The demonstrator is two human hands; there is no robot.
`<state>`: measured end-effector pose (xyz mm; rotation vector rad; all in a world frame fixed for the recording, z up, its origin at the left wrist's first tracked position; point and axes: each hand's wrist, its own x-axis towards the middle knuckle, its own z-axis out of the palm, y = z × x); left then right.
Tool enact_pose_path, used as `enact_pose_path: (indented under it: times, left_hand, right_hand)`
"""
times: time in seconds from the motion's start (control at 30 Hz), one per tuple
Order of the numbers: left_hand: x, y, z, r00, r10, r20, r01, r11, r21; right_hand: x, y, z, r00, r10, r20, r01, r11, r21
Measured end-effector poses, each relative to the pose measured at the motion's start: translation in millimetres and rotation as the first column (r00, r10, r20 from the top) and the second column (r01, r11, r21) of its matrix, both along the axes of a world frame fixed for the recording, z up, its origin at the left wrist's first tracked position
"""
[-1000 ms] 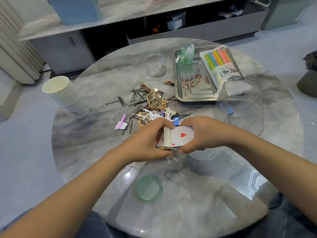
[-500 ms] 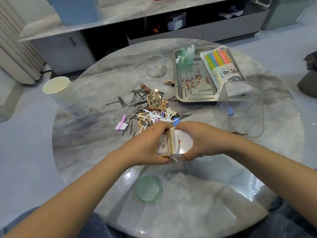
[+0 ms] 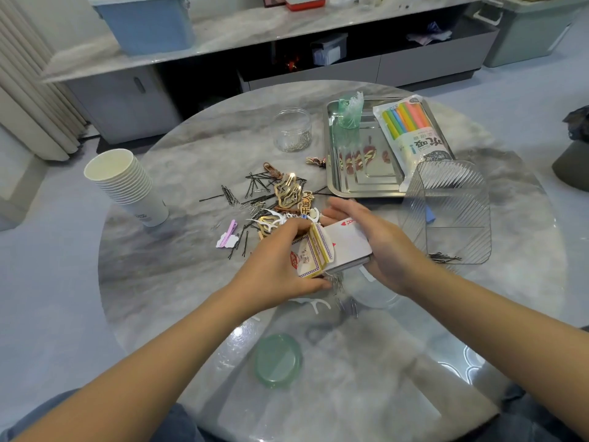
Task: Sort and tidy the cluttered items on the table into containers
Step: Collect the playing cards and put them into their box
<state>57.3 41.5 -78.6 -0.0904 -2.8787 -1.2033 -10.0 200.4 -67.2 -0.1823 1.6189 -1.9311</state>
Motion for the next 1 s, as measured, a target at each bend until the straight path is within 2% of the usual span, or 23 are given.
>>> enact_pose_path:
  times: [0.23,0.4,0.47,0.53,0.6,0.67,0.73,0.8,0.9,1.0]
  left_hand:
    - [5.8,10.7,1.6,0.995,0.021,-0.094,-0.019,1.0,0.023]
    - [8.2,18.3,-4.0,0.996,0.023,-0.089,-0.01,0.989,0.145]
    - [7.1,17.3,-4.9,0.993,0.093,-0.075,-0.072,0.969,0.238]
    - [4.4,13.9,-3.9,0.987,0.15,-0.059,-0.123,0.936,0.329]
    - [0.7,9.9,-4.2,0.983,0.178,-0.04,-0.145,0.895,0.422]
    - [-2.0,6.3,-8.5,0.984,0.178,-0.027,-0.143,0.86,0.49]
    - [-1.4,4.1,-15.0,0.985,0.173,-0.016,-0.139,0.842,0.522]
    - [0.9,2.5,-19.5,0.986,0.167,-0.011,-0.135,0.835,0.534]
    - [2.9,-1.8,-22.7,0.987,0.162,0.002,-0.135,0.815,0.563]
    - [6.4,-1.3,-28.9,0.989,0.136,0.061,-0.146,0.796,0.587]
  right_hand:
    - [17.3,-11.2,-5.0,0.992,-0.012,-0.126,0.009,1.0,-0.025]
    - [27.2,-20.9,-7.8,0.983,0.104,-0.15,-0.099,0.994,0.042]
    - [21.9,-15.8,-8.6,0.977,0.058,-0.207,-0.049,0.998,0.05]
    - [20.1,-6.3,-9.2,0.943,0.017,-0.333,0.019,0.994,0.104]
    - [25.3,1.9,-10.9,0.863,0.049,-0.503,0.042,0.985,0.169]
    - [30.8,4.5,-17.1,0.723,0.148,-0.675,0.054,0.962,0.268]
    - [30.0,4.1,-24.0,0.569,0.266,-0.778,0.085,0.922,0.378]
    - [25.6,5.7,-26.2,0.473,0.33,-0.817,0.122,0.894,0.432]
    - [23.6,8.1,-28.7,0.393,0.357,-0.847,0.091,0.902,0.422]
    - [23.0,9.2,-38.9,0.346,0.443,-0.827,0.058,0.87,0.49]
